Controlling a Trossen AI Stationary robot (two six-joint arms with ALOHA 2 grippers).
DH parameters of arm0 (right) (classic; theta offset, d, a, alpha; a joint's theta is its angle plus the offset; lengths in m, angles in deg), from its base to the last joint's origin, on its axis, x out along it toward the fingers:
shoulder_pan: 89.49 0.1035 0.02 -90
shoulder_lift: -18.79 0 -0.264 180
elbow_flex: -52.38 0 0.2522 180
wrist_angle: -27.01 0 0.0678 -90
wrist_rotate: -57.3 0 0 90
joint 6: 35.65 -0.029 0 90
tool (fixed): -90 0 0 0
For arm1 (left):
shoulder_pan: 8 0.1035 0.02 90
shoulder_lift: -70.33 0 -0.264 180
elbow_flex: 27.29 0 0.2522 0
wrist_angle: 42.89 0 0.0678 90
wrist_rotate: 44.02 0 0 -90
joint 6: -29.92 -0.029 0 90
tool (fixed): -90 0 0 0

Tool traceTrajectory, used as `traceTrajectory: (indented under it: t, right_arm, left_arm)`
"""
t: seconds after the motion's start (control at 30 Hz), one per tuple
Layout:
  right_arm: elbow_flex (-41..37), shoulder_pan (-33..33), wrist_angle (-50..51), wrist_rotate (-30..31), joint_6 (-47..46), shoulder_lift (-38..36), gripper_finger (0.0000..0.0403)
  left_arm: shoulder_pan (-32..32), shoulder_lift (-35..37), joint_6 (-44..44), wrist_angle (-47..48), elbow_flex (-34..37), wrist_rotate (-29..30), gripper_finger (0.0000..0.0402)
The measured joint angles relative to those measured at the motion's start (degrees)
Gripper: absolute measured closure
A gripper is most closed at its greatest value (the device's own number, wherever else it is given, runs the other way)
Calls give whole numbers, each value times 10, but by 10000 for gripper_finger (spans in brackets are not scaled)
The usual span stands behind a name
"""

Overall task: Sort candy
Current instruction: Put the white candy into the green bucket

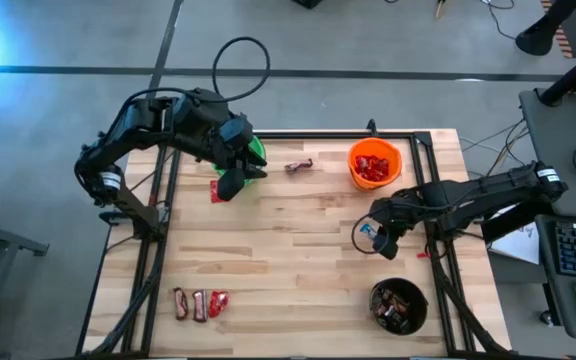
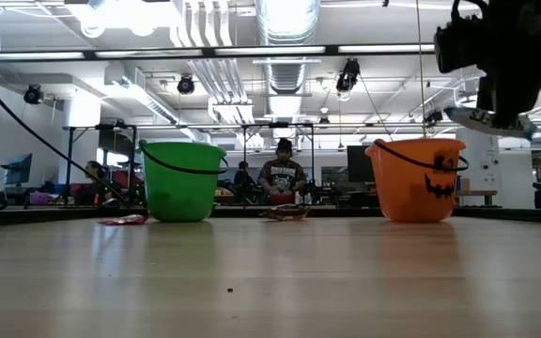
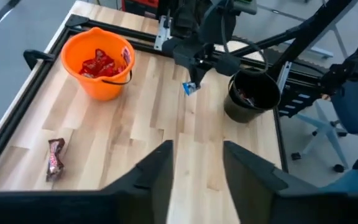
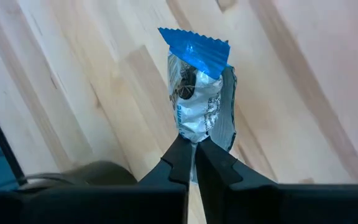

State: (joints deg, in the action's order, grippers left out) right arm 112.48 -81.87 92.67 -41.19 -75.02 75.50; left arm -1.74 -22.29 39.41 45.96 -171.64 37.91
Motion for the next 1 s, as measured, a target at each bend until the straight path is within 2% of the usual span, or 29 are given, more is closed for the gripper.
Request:
traceTrajectory:
  t: [0.2,0.37,0.5,0.8,1.0]
  right_arm:
    - [45,0,-4,42,14,0,394]
    - [107,0,-8,98,44,7,394]
    - [160,0,-14,132,74,27,394]
    - [272,0,-12,164,174,107,394]
    - [336,0,-12,178,213,153,394]
  left_arm:
    - [0,-3,11,0,0,29,217]
    - [0,-11,-2,-27,4,31,188]
    - [0,-11,-26,-63,20,31,185]
    - [2,-11,-30,-66,59,31,193]
    - [2,-10,-30,-118,126,2,193]
